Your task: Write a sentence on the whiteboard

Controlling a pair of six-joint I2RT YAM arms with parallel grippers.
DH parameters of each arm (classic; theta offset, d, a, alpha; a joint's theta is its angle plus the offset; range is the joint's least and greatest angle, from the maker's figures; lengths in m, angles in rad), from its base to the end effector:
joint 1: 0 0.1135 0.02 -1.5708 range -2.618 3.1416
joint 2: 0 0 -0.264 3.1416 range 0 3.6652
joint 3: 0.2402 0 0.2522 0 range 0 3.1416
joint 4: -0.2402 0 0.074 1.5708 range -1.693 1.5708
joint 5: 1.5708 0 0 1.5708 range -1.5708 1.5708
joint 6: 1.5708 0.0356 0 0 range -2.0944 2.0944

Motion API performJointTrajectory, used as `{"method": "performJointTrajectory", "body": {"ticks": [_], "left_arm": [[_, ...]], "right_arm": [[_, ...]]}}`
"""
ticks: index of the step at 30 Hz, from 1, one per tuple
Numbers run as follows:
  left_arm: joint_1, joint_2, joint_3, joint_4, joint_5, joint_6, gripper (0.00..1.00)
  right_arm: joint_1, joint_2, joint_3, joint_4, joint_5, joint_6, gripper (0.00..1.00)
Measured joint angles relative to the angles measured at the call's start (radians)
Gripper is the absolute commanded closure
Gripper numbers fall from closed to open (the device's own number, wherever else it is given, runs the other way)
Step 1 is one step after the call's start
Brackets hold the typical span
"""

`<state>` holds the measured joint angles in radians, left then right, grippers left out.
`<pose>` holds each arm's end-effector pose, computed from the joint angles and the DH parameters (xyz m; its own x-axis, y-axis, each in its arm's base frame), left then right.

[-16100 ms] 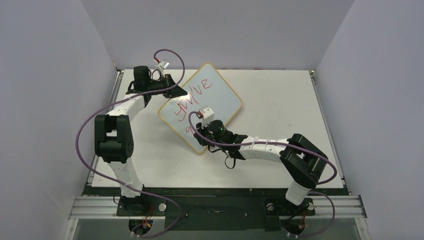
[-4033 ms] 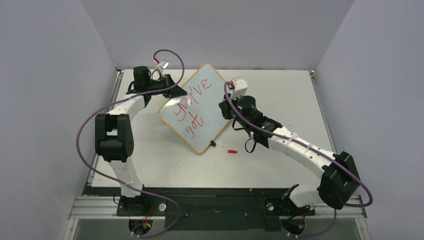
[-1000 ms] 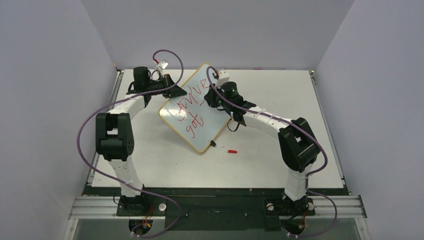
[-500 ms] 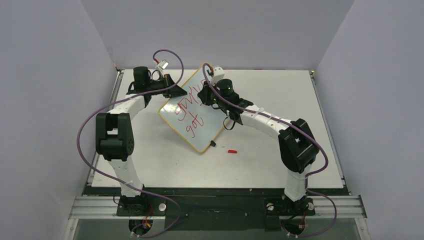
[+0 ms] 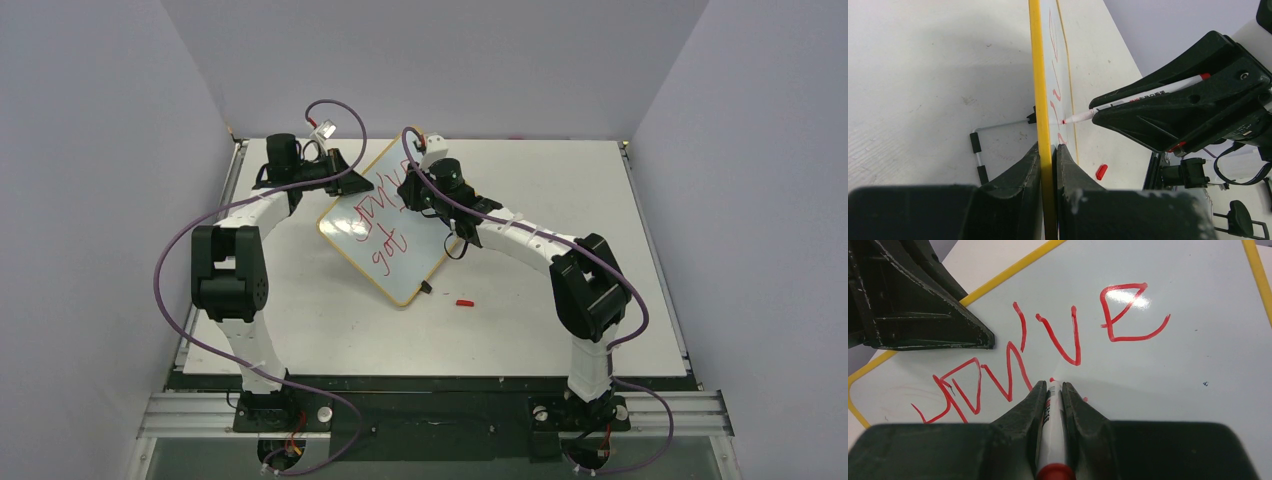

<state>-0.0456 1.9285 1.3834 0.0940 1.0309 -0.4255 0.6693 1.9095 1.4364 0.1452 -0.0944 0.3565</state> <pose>0.4342 -0.0504 0.2448 -0.7247 -0.1793 -0.6654 0.5440 0.4439 -0.7121 0.3561 0.2860 0.2690 -0.4767 0.0659 -0.8766 -0.5563 0.7495 0.3589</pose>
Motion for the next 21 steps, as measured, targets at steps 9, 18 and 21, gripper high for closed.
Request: {"method": "performJointTrajectory", "body": {"ticks": [9,18,21], "left_arm": [[0.000,0.000,-0.001,0.000,-0.004,-0.002,1.00],[0.002,0.000,-0.003,-0.008,-0.018,-0.010,1.00],[0.002,0.000,-0.003,-0.008,-0.018,-0.011,1.00]], "right_arm": [[0.000,0.000,-0.010,0.008,0.013,-0.002,1.00],[0.000,-0.010,-0.054,0.035,0.020,-0.002,1.00],[0.000,-0.022,-0.078,0.037,0.023,-0.002,1.00]]}}
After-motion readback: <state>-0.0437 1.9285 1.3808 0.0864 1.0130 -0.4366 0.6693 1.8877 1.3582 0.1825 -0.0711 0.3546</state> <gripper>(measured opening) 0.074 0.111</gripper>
